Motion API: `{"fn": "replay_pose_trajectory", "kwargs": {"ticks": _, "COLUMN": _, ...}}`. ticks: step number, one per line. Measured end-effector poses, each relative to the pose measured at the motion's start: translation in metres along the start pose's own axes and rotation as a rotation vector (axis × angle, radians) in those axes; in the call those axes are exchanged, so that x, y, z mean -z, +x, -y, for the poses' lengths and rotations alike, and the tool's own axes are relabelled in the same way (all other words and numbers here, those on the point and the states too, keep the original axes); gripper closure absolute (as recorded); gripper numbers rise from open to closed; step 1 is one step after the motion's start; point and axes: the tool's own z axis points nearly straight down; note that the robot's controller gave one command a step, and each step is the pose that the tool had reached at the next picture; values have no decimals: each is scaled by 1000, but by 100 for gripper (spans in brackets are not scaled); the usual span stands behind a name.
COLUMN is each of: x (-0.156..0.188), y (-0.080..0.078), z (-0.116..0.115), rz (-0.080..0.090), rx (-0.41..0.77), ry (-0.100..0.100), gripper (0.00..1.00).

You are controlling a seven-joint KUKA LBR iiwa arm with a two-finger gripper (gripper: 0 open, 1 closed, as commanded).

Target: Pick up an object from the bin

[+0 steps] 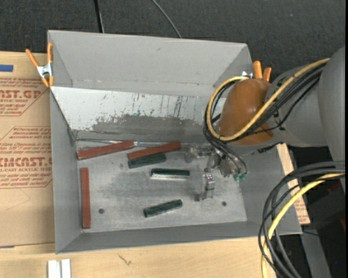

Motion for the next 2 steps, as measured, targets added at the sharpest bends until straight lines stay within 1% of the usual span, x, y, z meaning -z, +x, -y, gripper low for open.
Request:
{"fn": "replay_pose_trajectory", "kwargs": {"ticks": 1, "x": 0, "y": 17, "z": -107, "rz": -1, "rx": 384, "ry": -2, "gripper": 100}}
{"fn": "replay_pose_trajectory", "kwargs": {"ticks": 2, "x": 0, "y": 17, "z": -107, "rz": -1, "rx": 383, "ry": -2, "gripper": 0}}
